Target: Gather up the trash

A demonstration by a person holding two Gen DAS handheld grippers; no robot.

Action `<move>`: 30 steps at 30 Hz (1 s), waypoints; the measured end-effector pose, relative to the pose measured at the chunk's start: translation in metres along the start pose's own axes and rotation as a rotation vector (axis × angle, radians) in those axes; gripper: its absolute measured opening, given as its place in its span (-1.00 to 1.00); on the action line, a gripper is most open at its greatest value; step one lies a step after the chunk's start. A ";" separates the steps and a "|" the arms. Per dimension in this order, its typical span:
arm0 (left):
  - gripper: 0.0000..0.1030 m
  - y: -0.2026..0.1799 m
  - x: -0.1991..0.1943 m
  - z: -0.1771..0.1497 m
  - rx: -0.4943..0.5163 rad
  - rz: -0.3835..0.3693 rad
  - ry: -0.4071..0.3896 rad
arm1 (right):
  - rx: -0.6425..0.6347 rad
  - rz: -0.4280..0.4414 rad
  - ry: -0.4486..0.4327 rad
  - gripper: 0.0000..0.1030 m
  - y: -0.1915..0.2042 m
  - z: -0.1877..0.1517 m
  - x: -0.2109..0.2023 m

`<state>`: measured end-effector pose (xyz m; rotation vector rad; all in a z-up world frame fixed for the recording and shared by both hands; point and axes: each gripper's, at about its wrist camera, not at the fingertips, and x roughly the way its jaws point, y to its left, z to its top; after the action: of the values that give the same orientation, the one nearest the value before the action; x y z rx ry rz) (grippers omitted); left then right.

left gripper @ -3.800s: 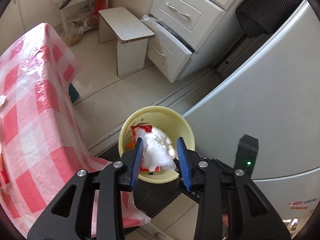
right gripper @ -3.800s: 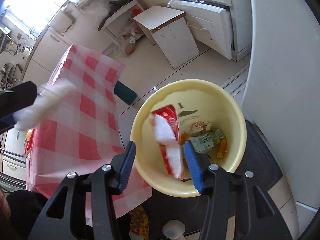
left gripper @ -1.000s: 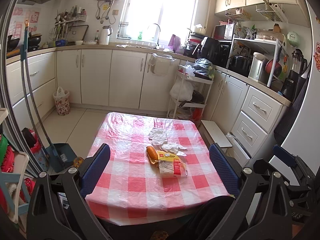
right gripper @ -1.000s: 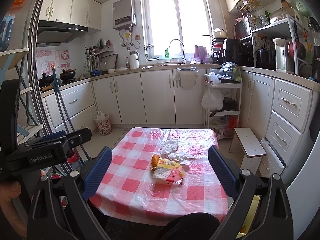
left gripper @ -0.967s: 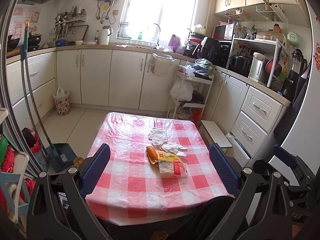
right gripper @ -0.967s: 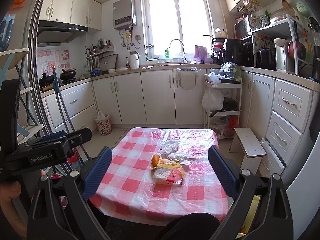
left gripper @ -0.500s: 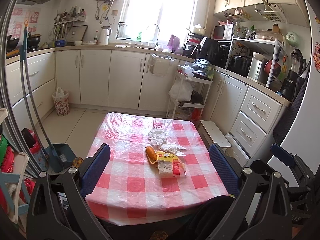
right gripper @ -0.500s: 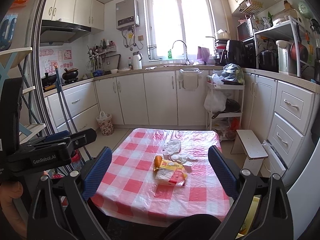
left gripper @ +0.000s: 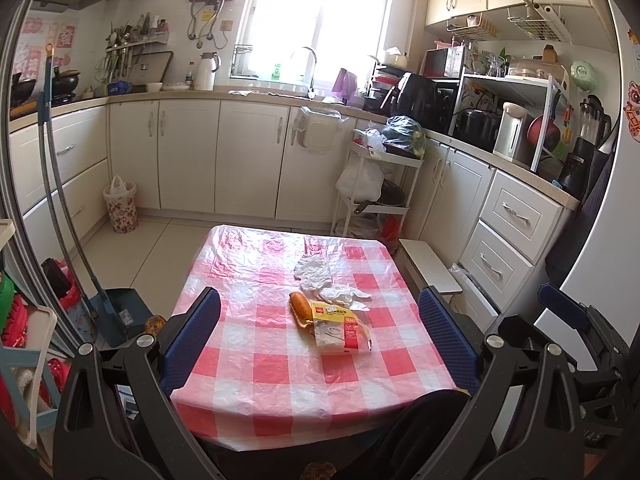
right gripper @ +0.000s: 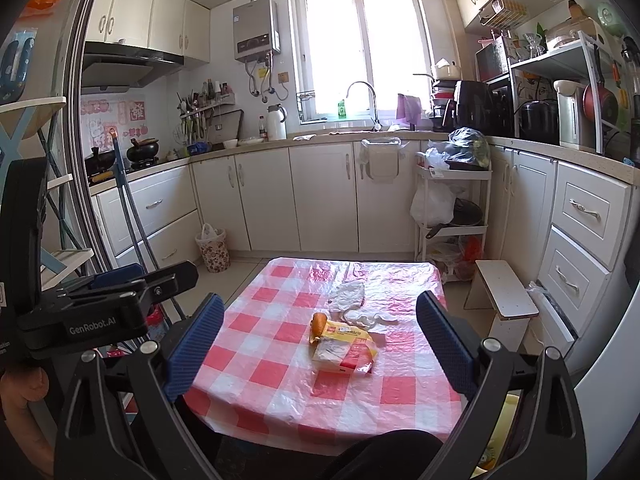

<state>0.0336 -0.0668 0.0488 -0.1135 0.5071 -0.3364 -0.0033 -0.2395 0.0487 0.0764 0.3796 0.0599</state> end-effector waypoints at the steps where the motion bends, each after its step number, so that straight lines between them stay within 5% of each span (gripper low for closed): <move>1: 0.86 0.000 0.000 0.000 0.001 0.000 0.000 | 0.000 0.000 0.000 0.80 0.001 0.000 0.000; 18: 0.86 0.002 0.003 0.000 -0.002 0.001 0.004 | -0.002 0.023 -0.002 0.80 0.003 0.002 0.005; 30: 0.86 0.076 0.061 -0.019 -0.122 0.116 0.104 | 0.073 -0.003 0.089 0.80 -0.037 -0.017 0.055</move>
<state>0.0960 -0.0170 -0.0095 -0.1844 0.6345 -0.1985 0.0428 -0.2711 0.0091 0.1457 0.4709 0.0467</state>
